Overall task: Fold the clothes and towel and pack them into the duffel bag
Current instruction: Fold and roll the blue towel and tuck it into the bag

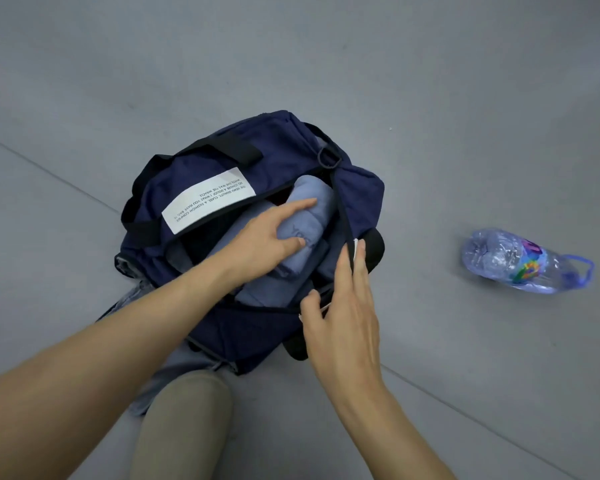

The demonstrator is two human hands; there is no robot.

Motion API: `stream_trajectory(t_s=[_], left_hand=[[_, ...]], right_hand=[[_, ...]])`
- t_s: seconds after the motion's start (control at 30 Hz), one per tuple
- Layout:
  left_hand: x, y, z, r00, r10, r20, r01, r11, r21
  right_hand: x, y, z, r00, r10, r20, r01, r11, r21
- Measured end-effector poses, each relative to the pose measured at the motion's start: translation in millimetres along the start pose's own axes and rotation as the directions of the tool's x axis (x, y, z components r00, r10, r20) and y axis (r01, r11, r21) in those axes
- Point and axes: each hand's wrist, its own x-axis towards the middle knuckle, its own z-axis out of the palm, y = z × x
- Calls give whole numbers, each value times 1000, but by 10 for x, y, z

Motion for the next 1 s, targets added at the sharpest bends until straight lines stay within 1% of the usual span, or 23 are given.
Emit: stream_trajectory(t_s=[0.03, 0.07, 0.17, 0.23, 0.27, 0.3, 0.33, 0.37, 0.4, 0.47, 0.57, 0.63, 0.7, 0.73, 0.77, 0.83, 0.9, 0.93, 0.97, 1.0], left_hand=[[22, -19, -9, 1000, -6, 9, 6, 1000, -13], [45, -43, -18, 1000, -11, 13, 11, 1000, 9], [127, -81, -74, 1000, 4, 22, -8, 980, 198], [184, -81, -107, 998, 26, 64, -45, 942, 333], [196, -77, -113, 996, 39, 76, -69, 898, 434], [187, -75, -103, 995, 77, 66, -100, 825, 555], [156, -85, -82, 989, 140, 41, -130, 729, 672], [106, -101, -52, 980, 200, 15, -142, 639, 756], [52, -116, -30, 971, 238, -11, -133, 581, 803], [-9, -151, -11, 963, 263, -48, -108, 548, 829], [-58, -130, -10, 968, 241, -73, -79, 564, 822], [-164, -80, -18, 964, 254, -76, -93, 592, 800], [-299, -41, -106, 926, 359, -119, -147, 630, 762], [-353, -34, -196, 887, 437, -152, -174, 619, 766], [-390, -43, -299, 838, 514, -181, -185, 581, 793], [-426, -58, -503, 766, 599, -234, -131, 503, 855], [-452, -58, -652, 727, 617, -301, -49, 483, 874], [-466, -56, -714, 726, 606, -326, -11, 484, 875], [-471, -54, -772, 747, 557, -362, 46, 500, 865], [-469, -64, -847, 790, 456, -410, 129, 529, 838]], right_hand=[[8, 5, 3, 1000, 0, 1, 0, 1000, 14], [14, 12, 14, 1000, 2, 2, -3, 1000, 21], [10, 51, 69, 999, 29, 26, -30, 999, 26], [7, 76, 76, 999, 34, 34, -35, 999, 40], [10, 83, 76, 999, 33, 37, -34, 998, 50], [16, 85, 76, 999, 31, 39, -34, 997, 64], [23, 86, 77, 999, 28, 41, -31, 996, 82], [32, 90, 85, 999, 18, 39, -22, 995, 98], [40, 94, 96, 999, 0, 34, -4, 994, 107], [54, 91, 123, 999, -47, 21, 44, 993, 105], [57, 97, 174, 996, -90, 14, 87, 990, 112], [44, 103, 206, 988, -154, 22, 151, 984, 91], [35, 116, 218, 984, -173, 46, 171, 984, 56], [33, 123, 220, 984, -170, 58, 167, 985, 50], [30, 129, 221, 984, -167, 66, 164, 985, 51], [16, 120, 209, 985, -145, 94, 140, 989, 56], [11, 95, 197, 986, -117, 118, 111, 992, 59], [15, 85, 197, 987, -101, 122, 94, 994, 61], [22, 77, 205, 989, -79, 126, 72, 995, 64], [31, 75, 222, 990, -57, 131, 48, 996, 69]])
